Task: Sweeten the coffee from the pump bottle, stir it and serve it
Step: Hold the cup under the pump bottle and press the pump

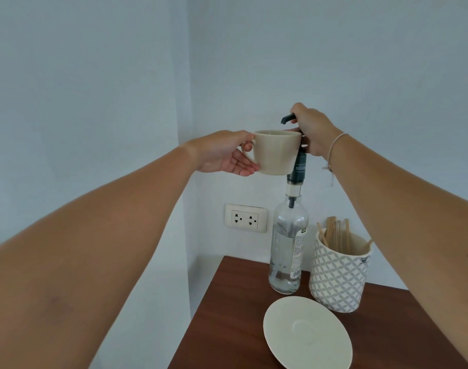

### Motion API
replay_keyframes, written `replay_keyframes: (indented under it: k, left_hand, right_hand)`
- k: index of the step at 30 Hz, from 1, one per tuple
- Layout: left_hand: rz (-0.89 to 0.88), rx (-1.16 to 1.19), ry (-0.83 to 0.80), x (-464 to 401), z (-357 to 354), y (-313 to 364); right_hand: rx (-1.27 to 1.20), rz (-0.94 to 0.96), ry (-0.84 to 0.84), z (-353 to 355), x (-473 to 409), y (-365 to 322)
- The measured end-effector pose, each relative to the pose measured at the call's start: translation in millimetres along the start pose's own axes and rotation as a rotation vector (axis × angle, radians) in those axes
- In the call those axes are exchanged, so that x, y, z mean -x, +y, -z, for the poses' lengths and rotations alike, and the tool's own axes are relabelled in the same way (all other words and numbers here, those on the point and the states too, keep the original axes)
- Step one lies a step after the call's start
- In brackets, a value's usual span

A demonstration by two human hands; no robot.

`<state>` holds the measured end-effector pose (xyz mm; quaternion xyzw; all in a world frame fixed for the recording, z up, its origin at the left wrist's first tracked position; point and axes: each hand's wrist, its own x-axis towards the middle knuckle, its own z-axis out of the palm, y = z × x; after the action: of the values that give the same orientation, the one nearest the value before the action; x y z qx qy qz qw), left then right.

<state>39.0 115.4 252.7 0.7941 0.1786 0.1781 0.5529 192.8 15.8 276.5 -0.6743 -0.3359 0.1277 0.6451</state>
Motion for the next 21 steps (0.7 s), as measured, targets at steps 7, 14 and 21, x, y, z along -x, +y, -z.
replay_keyframes:
  k: [7,14,21]
  left_hand:
    - [-0.017,-0.017,0.0,-1.7,3.1,10.5]
    - [-0.02,-0.025,-0.003,-3.6,5.2,11.2]
    - [-0.017,-0.022,-0.007,-6.1,6.2,5.0]
  right_hand:
    - [0.003,0.014,0.004,1.4,-3.7,-3.7]
    - [-0.016,0.052,0.024,-0.7,-4.9,-2.8]
    - [-0.036,0.089,0.049,-2.4,-8.3,5.1]
